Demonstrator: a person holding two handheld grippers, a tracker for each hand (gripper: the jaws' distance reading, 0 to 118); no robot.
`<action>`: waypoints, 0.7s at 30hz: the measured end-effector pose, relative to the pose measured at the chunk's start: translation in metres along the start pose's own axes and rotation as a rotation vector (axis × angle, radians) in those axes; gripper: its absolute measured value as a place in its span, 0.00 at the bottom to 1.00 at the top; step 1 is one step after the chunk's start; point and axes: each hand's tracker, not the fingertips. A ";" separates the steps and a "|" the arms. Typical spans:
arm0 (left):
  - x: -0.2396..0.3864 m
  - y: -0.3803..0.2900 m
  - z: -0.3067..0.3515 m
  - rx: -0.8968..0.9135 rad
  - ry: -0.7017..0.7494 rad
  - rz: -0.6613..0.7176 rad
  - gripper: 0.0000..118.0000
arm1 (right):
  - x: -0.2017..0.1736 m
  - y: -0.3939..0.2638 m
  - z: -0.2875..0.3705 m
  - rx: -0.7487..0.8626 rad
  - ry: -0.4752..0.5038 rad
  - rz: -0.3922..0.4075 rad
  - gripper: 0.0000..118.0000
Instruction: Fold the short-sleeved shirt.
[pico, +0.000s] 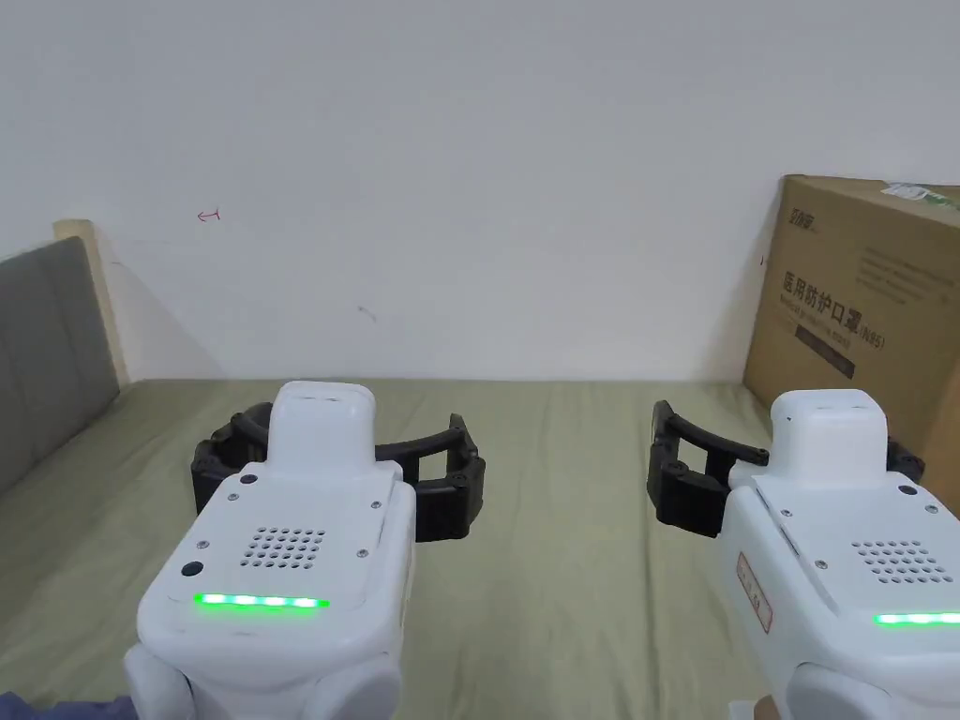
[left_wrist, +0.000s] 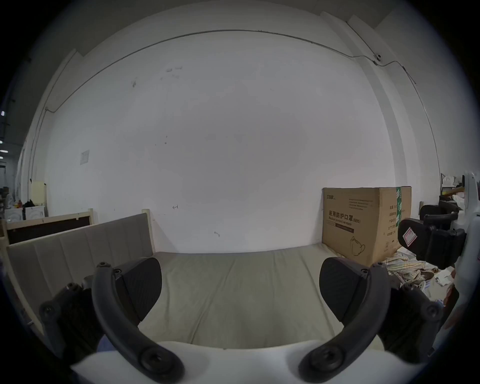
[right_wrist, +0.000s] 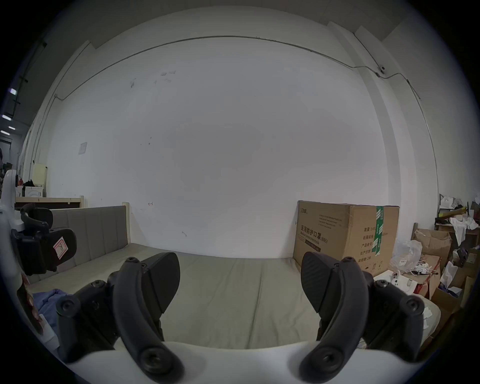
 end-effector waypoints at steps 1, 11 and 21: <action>0.000 0.001 0.000 0.006 0.001 -0.005 1.00 | 0.000 0.000 0.000 0.002 0.000 -0.001 0.85; 0.001 0.002 0.001 0.012 0.010 -0.011 1.00 | 0.005 0.002 -0.002 -0.014 0.010 -0.069 0.85; 0.000 0.004 0.001 0.020 0.010 -0.007 1.00 | 0.005 0.001 -0.002 -0.009 -0.010 -0.054 0.85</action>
